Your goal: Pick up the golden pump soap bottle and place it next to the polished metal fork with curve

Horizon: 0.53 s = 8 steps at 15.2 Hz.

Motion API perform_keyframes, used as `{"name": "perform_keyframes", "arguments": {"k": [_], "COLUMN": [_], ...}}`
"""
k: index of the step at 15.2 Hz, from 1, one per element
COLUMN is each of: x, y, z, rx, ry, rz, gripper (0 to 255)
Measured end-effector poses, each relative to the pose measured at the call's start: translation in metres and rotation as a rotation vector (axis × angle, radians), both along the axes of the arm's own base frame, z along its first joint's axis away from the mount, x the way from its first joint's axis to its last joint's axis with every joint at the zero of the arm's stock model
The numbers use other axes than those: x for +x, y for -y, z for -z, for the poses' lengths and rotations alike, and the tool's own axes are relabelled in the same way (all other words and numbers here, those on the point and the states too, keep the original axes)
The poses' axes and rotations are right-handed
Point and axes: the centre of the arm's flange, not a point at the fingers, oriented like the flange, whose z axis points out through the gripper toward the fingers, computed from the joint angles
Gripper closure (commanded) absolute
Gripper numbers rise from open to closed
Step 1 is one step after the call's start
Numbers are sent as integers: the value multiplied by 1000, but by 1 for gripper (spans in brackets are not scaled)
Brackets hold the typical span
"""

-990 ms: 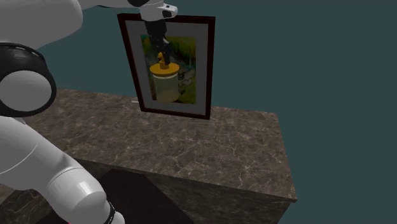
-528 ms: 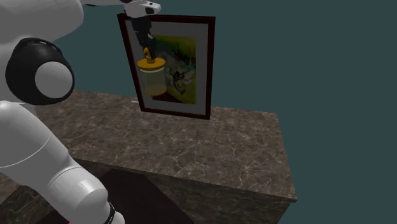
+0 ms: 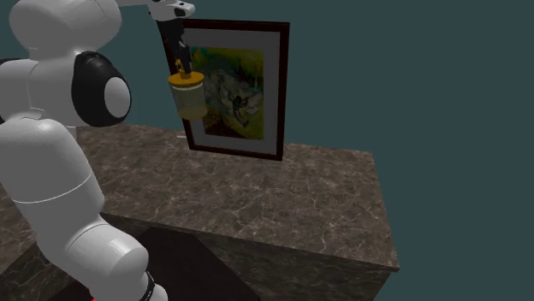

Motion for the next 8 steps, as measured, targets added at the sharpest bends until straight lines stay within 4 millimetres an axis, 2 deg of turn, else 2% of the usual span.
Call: {"name": "perform_keyframes", "arguments": {"k": [1, 3, 8], "x": [2, 2, 1], "y": [-15, -27, -31], "z": [0, 5, 30], "rx": [0, 0, 0], "ry": [0, -1, 0], "rz": [-1, 1, 2], "gripper": [255, 255, 255]}}
